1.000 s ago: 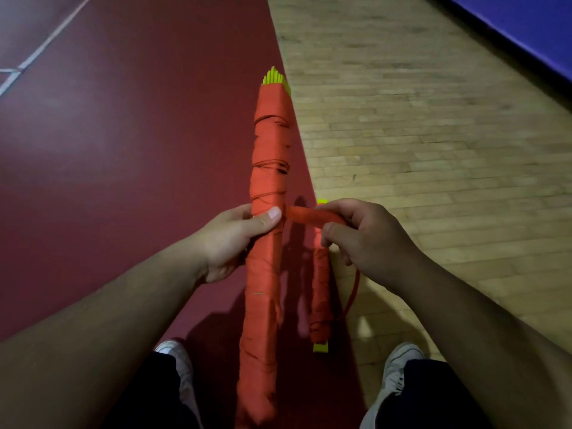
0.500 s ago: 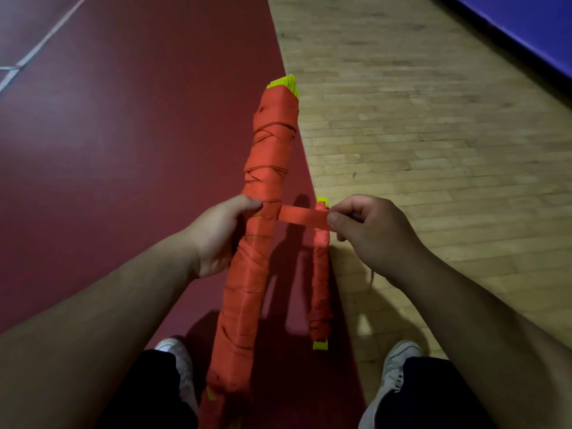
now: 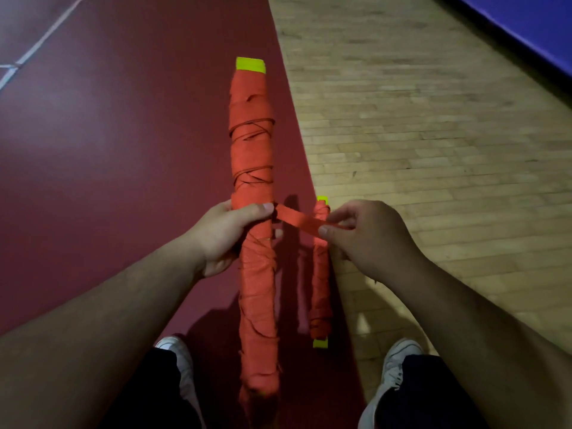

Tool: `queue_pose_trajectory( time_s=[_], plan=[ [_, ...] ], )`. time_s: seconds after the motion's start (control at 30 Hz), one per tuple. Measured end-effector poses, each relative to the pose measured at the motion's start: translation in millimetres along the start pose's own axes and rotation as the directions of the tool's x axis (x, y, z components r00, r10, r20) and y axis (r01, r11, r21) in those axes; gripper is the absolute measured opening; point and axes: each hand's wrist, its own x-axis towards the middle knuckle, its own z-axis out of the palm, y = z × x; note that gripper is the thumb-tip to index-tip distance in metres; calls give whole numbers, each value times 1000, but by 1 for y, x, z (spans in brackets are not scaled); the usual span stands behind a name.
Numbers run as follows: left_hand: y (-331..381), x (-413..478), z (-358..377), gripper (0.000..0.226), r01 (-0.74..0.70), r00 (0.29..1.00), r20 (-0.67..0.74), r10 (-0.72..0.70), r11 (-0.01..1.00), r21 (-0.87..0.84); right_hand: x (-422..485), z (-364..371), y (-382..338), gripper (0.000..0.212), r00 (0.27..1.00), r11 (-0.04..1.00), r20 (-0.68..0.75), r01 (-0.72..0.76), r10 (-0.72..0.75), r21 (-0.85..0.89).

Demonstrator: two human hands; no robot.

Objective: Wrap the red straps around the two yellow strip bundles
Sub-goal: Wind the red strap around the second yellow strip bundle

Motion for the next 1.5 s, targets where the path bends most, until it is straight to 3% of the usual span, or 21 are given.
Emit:
queue_pose_trajectory(
  time_s=[0.13, 0.27, 0.33, 0.53, 0.7, 0.8, 0.87, 1.0, 1.17, 1.33, 1.4, 1.5],
  plan=[
    [0, -2, 4, 3, 4, 1000, 24, -4, 1000, -9, -1, 1, 0, 12, 1000, 998, 21, -17, 19, -56],
    [4, -4, 2, 26, 134, 979, 166, -121, 988, -73, -6, 3, -6, 24, 998, 996, 12, 62, -61, -70],
    [2, -4, 0, 32, 104, 973, 211, -90, 993, -57, -9, 3, -11, 23, 994, 993, -3, 111, -111, -31],
    [3, -3, 0, 53, 57, 985, 169, -44, 996, -74, -15, 5, -16, 22, 981, 978, -27, 195, -193, 71],
    [5, -1, 2, 35, 25, 993, 112, -19, 998, -50, -19, 16, -12, 15, 979, 977, 28, 201, -203, 72],
    [12, -2, -1, 23, 77, 982, 179, -57, 991, -107, -20, 20, -10, 9, 980, 977, 49, 190, -195, 95],
    [14, -3, -4, 23, 47, 981, 194, -24, 992, -117, -20, 20, -11, 10, 977, 972, 38, 206, -212, 116],
    [9, -4, 0, 47, -33, 990, 135, 45, 995, -89, -25, 24, -17, 4, 971, 960, -4, 238, -241, 150],
    [8, -6, 10, 26, -50, 987, 147, 63, 995, -91, -30, 34, -18, 8, 972, 957, -33, 234, -232, 172],
    [9, -4, 12, 44, -95, 985, 128, 113, 986, -137, -29, 41, -17, 9, 977, 969, 0, 210, -212, 133],
    [11, -3, 12, 41, -114, 986, 101, 131, 980, -161, -28, 40, -15, 5, 978, 972, 21, 204, -207, 113],
    [15, -1, 10, 29, -156, 985, 57, 165, 977, -143, -26, 37, -14, 20, 968, 970, 82, 231, -236, 74]
  ],
)
